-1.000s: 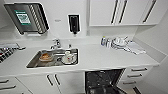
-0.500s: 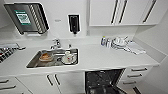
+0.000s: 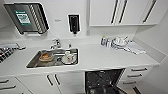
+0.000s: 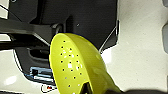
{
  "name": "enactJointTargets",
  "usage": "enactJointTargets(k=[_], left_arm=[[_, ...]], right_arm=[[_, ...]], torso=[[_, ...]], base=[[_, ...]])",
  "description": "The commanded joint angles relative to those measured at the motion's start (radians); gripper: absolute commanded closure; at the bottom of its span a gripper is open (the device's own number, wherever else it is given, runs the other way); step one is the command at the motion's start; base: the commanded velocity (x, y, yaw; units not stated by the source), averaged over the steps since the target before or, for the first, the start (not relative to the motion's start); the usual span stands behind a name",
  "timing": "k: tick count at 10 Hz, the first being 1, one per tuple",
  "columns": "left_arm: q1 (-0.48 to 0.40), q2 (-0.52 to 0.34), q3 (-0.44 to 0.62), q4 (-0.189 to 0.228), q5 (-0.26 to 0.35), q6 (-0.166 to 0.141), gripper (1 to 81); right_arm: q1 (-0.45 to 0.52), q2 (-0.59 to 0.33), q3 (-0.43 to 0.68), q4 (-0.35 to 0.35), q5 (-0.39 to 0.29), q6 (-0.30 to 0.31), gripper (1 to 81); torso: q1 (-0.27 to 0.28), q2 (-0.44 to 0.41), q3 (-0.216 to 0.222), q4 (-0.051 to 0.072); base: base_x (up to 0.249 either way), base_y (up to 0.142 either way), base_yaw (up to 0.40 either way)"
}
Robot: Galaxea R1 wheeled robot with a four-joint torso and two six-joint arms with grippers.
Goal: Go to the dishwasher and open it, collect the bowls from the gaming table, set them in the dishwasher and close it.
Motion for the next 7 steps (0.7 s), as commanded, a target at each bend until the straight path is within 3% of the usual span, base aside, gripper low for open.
enactJointTargets(k=[1, 3, 5, 7], left_arm=[[-0.044, -0.065, -0.089, -0.021, -0.152, -0.079, 81.1], [-0.084, -0.12, 0.065, 0.003, -0.139, -0.083, 81.1], [-0.141, -0.171, 0.252, 0.017, 0.016, -0.076, 81.1], [-0.235, -0.205, 0.354, 0.01, 0.102, -0.076, 81.1]], right_arm=[[0.009, -0.013, 0.0, 0.001, -0.055, 0.003, 81.1], [0.008, -0.015, -0.003, 0.003, -0.055, 0.003, 81.1], [0.009, -0.013, -0.002, 0.003, -0.058, 0.003, 81.1], [0.011, -0.015, 0.0, 0.001, -0.058, 0.003, 81.1]], torso=[[0.0, 0.0, 0.0, 0.0], [0.0, 0.0, 0.0, 0.0], [0.0, 0.0, 0.0, 0.0], [0.0, 0.0, 0.0, 0.0]], base=[[0.0, 0.0, 0.0], [0.0, 0.0, 0.0], [0.0, 0.0, 0.0], [0.0, 0.0, 0.0]])
